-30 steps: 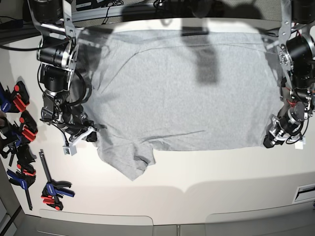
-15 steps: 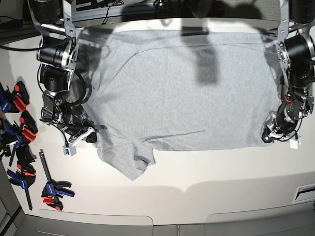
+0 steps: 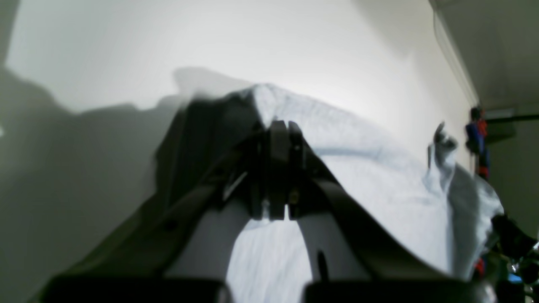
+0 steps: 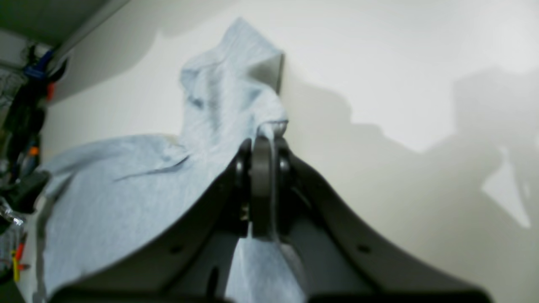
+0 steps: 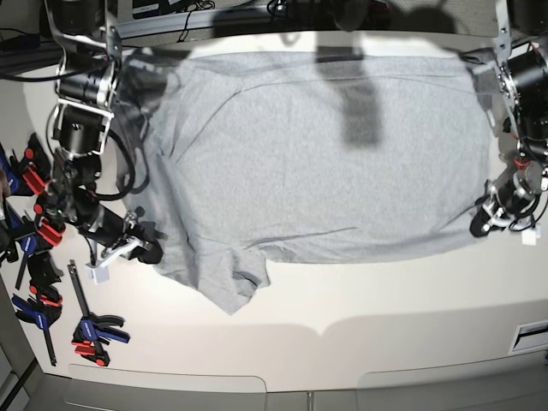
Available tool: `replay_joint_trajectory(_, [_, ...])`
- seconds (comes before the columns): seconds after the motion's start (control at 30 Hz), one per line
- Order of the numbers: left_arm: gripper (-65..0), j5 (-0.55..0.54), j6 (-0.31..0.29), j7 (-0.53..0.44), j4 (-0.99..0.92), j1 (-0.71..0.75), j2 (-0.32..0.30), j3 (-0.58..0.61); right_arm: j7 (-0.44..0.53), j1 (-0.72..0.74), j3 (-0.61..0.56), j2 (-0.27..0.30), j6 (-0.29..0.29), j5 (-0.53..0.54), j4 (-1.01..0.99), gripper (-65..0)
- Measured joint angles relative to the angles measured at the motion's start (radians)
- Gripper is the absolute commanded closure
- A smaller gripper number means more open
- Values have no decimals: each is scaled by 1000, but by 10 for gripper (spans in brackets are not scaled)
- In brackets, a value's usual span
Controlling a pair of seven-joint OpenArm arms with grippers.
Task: Fold the T-shirt properly
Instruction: 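Lift both hem corners and fold them onto the shoulder edge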
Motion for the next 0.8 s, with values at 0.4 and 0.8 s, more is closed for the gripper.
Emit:
replay_joint_trajectory(0.4, [0, -251, -1, 250, 1, -4, -108, 3, -334, -251, 366, 1, 0, 255, 337, 0])
replay_joint_trajectory(0.8, [0, -478, -5, 560, 2, 22, -218, 4, -427, -378, 459, -5, 0, 364, 344, 0])
